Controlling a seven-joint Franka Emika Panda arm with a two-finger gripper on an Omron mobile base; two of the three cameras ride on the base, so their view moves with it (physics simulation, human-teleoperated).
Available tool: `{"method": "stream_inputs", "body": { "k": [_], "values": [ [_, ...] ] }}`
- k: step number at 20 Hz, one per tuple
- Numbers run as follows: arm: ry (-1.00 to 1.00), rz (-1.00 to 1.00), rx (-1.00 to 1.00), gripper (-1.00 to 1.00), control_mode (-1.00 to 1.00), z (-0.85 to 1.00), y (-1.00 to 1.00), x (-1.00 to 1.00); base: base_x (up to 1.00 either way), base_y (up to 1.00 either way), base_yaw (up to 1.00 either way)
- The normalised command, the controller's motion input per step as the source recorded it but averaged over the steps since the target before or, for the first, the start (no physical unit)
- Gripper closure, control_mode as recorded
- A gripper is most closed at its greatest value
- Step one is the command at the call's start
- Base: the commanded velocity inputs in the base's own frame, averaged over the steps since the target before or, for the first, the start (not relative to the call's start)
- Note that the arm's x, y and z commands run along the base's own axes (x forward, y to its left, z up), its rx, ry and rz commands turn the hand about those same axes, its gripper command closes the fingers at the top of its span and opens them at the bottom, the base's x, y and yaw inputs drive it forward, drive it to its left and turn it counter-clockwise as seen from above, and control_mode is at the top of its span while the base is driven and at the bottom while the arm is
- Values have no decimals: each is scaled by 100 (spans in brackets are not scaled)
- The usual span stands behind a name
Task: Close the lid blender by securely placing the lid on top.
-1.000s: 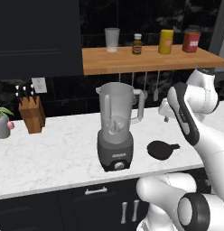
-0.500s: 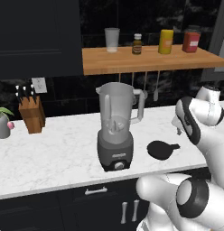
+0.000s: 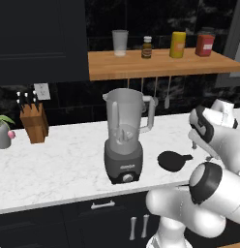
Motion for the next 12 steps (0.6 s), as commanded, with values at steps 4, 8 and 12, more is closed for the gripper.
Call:
{"method": "stream_inputs", "body": {
  "k": [4,8,12],
  "values": [
    [0,-23,1,-100,-100,-49,1,36,0,0,0],
    [0,-6,0,-100,-100,-25,-6,37,0,0,0],
    [1,0,0,-100,-100,-31,0,36,0,0,0]
  ]
}}
